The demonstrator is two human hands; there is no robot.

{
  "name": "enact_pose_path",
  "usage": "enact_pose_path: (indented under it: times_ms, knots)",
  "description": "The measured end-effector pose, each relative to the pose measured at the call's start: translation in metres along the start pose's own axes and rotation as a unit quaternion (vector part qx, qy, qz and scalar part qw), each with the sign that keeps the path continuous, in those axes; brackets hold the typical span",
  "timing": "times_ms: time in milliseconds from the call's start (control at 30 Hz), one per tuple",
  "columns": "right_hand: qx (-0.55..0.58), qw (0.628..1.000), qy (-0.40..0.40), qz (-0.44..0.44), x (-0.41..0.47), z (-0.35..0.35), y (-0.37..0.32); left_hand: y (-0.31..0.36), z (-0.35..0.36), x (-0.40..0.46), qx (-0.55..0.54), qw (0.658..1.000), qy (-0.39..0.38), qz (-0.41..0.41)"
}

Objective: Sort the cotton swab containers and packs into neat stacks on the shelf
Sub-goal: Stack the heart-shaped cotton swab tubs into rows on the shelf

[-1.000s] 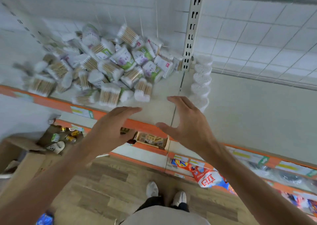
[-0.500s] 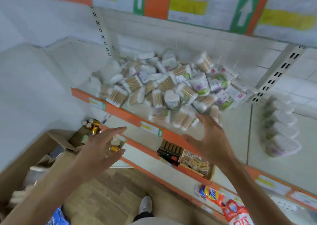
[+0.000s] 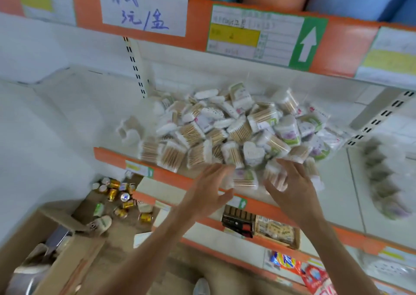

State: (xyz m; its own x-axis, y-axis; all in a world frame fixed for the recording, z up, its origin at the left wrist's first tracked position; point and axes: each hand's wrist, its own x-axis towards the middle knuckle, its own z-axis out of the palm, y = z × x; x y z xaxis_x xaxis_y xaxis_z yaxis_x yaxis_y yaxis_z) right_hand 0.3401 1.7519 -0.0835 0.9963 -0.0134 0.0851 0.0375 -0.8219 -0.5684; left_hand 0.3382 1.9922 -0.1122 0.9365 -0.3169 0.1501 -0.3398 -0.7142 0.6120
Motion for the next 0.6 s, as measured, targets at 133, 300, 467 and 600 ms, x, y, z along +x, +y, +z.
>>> enact_pose_path:
  times_ms: [133, 300, 467, 600]
  knots:
    - [0.009, 1.0, 0.012, -0.003, 0.002, 0.002, -0.005, -0.002, 0.012, 0.015, 0.0, 1.0, -0.019, 0.022]
    - [0.04, 0.999, 0.023, -0.003, 0.002, 0.005, 0.005, -0.003, 0.014, 0.019, -0.045, 0.998, 0.012, 0.032]
    - [0.08, 0.995, 0.034, -0.054, 0.003, 0.003, 0.016, 0.016, 0.018, 0.022, -0.058, 0.997, 0.047, 0.03]
    - [0.099, 0.991, 0.013, -0.086, 0.003, 0.004, 0.028, 0.025, 0.014, 0.02, -0.019, 0.997, 0.068, 0.028]
